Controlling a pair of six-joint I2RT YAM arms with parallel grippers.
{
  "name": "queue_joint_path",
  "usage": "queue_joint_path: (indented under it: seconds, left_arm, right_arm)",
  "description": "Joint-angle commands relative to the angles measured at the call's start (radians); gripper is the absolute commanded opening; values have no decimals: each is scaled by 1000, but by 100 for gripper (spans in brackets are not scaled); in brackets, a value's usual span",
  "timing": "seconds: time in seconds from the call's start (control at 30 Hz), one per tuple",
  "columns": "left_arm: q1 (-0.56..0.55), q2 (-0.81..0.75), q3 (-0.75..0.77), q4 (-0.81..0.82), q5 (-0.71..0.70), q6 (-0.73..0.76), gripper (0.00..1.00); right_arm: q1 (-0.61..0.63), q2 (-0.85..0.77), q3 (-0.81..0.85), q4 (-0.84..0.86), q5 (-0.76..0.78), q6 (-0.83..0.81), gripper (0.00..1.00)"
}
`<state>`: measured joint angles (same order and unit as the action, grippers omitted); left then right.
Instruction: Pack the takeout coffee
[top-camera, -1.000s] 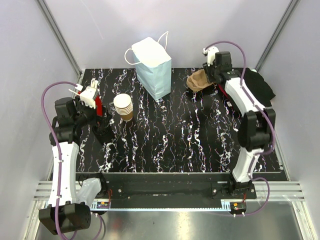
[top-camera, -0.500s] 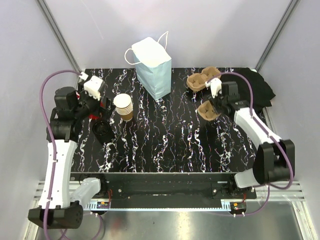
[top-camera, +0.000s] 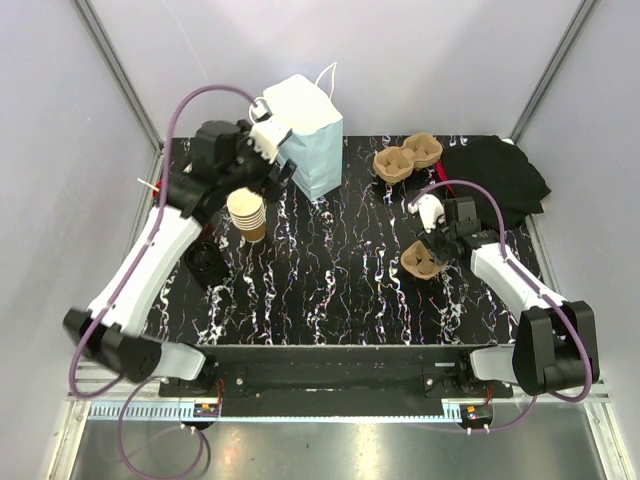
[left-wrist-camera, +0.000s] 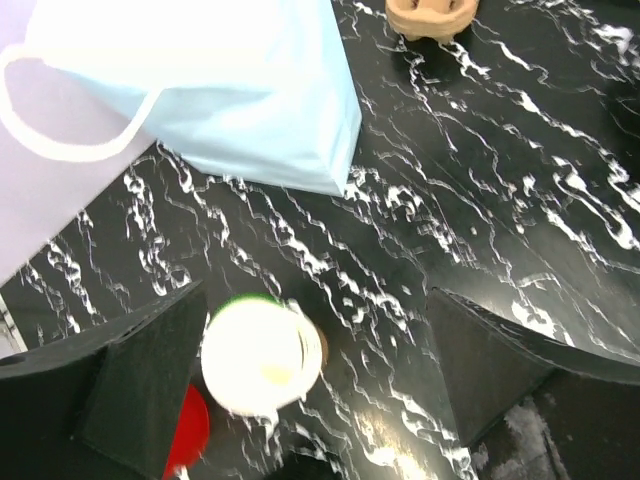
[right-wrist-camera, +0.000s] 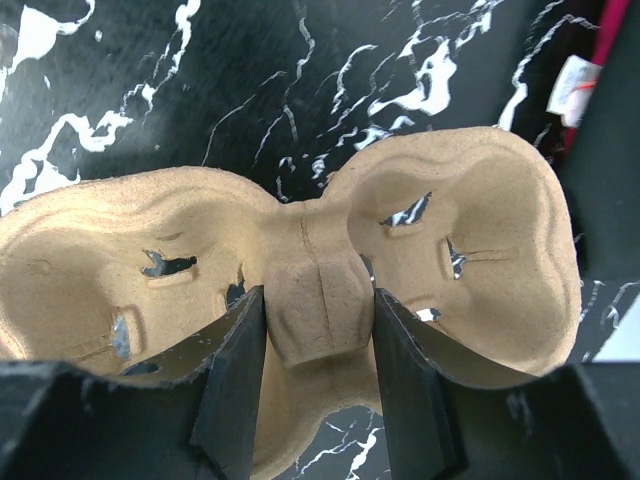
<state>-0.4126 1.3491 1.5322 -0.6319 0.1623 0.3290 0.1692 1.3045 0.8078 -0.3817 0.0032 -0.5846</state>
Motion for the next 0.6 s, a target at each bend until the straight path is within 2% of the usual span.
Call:
queue_joint_path:
  seconds: [0.0, 0.33, 0.57]
  left_arm:
    - [-31, 138, 149, 75, -107, -4, 99]
    - [-57, 427, 409, 110, -202, 18, 99]
    - [-66, 528, 474, 162, -228, 45, 99]
  right_arm:
    - [-5, -4, -30, 62, -22, -32, 50]
    - [-7, 35, -96, 119, -19, -32, 54]
    - [-7, 13, -131, 119, -26, -32, 59]
